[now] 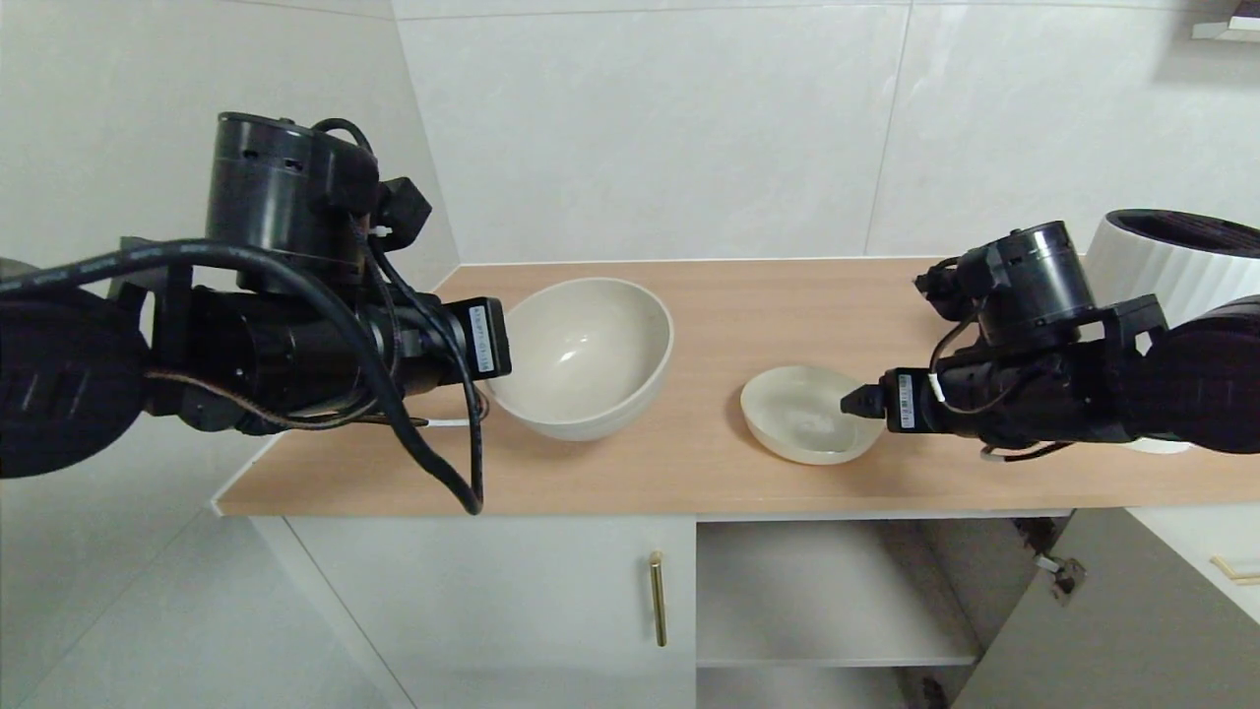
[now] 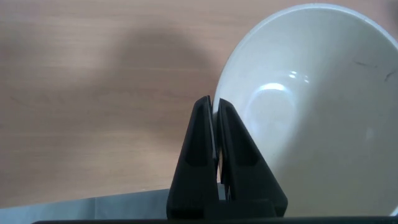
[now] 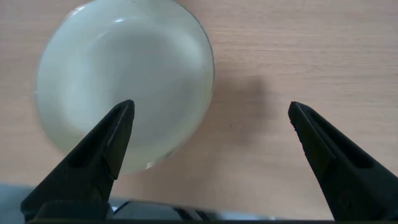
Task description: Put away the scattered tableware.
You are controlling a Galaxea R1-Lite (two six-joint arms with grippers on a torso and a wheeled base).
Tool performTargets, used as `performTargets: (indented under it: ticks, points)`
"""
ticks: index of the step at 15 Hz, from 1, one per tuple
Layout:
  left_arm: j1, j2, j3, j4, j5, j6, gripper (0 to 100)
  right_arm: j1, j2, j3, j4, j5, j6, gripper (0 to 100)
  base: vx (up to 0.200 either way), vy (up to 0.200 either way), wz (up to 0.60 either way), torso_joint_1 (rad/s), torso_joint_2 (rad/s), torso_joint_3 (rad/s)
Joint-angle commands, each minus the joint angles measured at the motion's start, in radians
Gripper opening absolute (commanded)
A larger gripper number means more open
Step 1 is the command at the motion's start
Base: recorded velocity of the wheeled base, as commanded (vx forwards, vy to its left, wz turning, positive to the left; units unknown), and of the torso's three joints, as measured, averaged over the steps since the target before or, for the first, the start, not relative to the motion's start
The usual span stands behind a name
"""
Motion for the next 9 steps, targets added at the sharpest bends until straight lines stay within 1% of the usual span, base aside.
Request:
performTargets:
  ticks: [1, 6, 7, 9]
  points:
    - [-0.001, -0.021, 0.001, -0.001, 0.000, 0.000, 0, -0.004, 0.054, -0.011, -0.003, 0.000, 0.002, 100, 0.000, 0.000, 0.00, 0.000, 0.00, 0.000]
    - [-0.001, -0.028, 0.001, -0.001, 0.000, 0.000, 0, -0.009, 0.106, -0.039, -0.004, 0.000, 0.050, 100, 0.000, 0.000, 0.00, 0.000, 0.00, 0.000]
    - [-0.001, -0.028, 0.001, -0.001, 0.000, 0.000, 0, -0.018, 0.106, -0.040, -0.018, 0.003, 0.059, 0, 0.000, 0.000, 0.00, 0.000, 0.00, 0.000]
    - [-0.001, -0.029, 0.001, -0.001, 0.000, 0.000, 0, -0.020, 0.103, -0.040, -0.047, 0.007, 0.085, 0, 0.000, 0.000, 0.00, 0.000, 0.00, 0.000]
